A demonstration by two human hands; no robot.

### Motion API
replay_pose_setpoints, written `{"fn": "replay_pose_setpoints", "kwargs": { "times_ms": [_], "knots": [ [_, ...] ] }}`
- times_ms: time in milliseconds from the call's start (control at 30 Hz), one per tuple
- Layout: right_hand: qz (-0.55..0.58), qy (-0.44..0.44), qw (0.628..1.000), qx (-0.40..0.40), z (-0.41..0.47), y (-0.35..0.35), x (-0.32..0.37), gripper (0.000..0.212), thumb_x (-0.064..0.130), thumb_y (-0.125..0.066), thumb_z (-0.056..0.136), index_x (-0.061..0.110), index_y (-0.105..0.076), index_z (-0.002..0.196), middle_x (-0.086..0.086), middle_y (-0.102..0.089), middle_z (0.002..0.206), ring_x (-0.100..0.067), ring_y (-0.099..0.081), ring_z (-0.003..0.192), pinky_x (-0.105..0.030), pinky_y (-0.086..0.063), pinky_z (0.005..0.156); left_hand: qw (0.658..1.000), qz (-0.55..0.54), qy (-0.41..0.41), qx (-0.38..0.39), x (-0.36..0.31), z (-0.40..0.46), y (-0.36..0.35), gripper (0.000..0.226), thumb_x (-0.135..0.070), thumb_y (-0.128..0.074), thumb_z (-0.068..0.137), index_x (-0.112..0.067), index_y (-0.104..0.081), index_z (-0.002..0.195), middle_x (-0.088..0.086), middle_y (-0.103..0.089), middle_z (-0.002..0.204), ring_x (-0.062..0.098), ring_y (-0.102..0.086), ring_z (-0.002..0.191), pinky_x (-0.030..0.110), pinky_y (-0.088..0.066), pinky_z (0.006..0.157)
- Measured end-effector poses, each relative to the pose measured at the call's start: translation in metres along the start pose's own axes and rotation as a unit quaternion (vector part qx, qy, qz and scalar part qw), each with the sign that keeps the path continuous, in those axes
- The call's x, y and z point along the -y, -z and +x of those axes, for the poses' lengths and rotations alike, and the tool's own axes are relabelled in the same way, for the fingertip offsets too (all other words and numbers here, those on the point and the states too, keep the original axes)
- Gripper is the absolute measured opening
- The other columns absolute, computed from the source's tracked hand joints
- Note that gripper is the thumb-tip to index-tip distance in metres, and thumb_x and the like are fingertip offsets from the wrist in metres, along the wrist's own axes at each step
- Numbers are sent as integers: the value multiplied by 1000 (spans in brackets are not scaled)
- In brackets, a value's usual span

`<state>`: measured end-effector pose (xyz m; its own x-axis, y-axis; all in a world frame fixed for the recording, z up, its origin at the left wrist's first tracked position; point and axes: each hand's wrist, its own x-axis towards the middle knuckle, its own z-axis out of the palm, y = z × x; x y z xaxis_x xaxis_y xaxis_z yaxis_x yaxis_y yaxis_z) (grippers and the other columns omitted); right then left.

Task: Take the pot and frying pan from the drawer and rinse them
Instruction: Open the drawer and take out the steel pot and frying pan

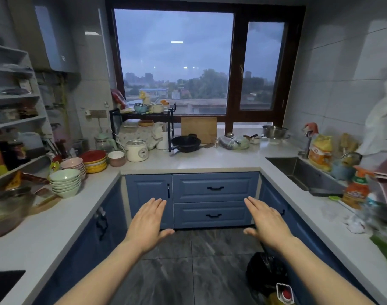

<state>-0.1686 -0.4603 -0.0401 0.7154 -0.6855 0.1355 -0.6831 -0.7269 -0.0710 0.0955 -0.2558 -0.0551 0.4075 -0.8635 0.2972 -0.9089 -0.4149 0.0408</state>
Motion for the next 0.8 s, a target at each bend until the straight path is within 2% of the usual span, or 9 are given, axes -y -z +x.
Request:
{"fn": "replay_pose_setpoints", "kwargs": {
  "times_ms": [433,800],
  "knots": [
    [-2,16,999,37,194,-48,-54,95,49,-65,88,20,-6,157,2,-6,164,-17,-10,150,-39,-18,122,999,-8,11,31,19,175,-84,94,-69,-46,85,-16,-9,154,2,-13,160,18,-6,148,29,-3,119],
    [18,-7,998,55,407,-109,-77,94,48,-65,88,20,-7,157,3,-8,164,-15,-11,150,-39,-18,121,998,-25,-1,53,71,378,-171,92,-64,-50,87,-18,-8,154,0,-12,161,16,-4,148,28,-1,118]
  ]
}}
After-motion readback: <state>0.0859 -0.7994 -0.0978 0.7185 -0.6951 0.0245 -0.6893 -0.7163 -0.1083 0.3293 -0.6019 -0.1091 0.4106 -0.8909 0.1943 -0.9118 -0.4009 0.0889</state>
